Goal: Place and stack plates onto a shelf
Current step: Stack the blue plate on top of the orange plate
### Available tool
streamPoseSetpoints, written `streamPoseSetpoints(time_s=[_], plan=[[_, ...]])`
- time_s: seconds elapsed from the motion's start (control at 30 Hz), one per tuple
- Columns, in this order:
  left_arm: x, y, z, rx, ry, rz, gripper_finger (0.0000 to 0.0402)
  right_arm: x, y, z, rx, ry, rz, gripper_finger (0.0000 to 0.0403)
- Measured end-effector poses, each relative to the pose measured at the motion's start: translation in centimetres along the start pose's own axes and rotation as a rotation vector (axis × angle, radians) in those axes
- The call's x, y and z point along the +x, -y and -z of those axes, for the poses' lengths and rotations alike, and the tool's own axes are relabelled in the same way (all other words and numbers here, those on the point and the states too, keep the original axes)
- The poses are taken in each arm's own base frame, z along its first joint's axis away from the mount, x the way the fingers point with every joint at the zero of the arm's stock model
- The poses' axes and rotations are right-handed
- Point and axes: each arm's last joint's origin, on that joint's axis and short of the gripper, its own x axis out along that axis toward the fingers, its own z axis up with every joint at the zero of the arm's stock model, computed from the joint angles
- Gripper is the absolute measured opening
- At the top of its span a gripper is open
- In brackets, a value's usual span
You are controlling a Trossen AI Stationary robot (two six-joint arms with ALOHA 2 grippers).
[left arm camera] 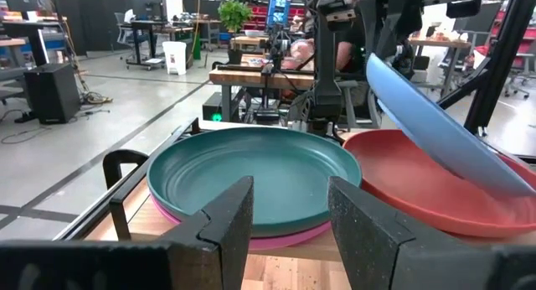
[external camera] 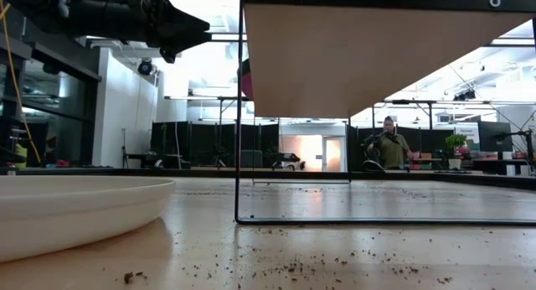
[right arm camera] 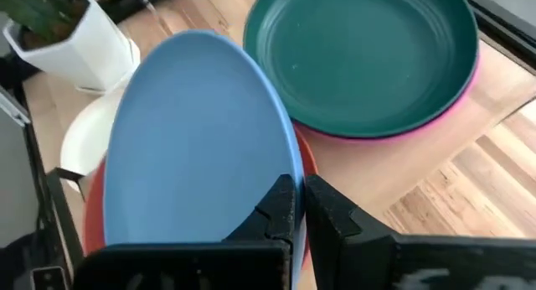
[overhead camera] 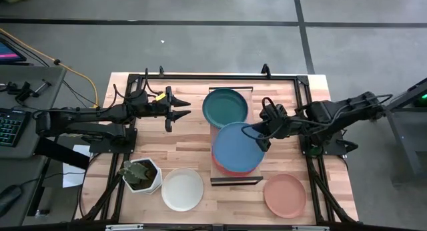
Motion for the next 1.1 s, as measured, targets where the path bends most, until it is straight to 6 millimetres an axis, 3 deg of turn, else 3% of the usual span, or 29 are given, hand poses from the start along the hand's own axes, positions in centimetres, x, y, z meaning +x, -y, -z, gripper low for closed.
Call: streamPoseSetpoints(time_s=[0.8,0.93,1.1], plan=[[0.0,0.0,0.0,-0.001,-0.002,0.000,0.0145,1.5,-0.7,0.4,-0.058,-0.064,0.016,0.0004],[0.0,0.0,0.0,-0.002,-0.002,0.000,0.0145,1.5,-0.8,0.4,-0.081,-0.062,0.012,0.0029],[0.0,0.0,0.0,-0.001,-0.001,0.000,0.0145,1.5,-0.8,0.4,-0.114,-0.069,0.001,0.0089]])
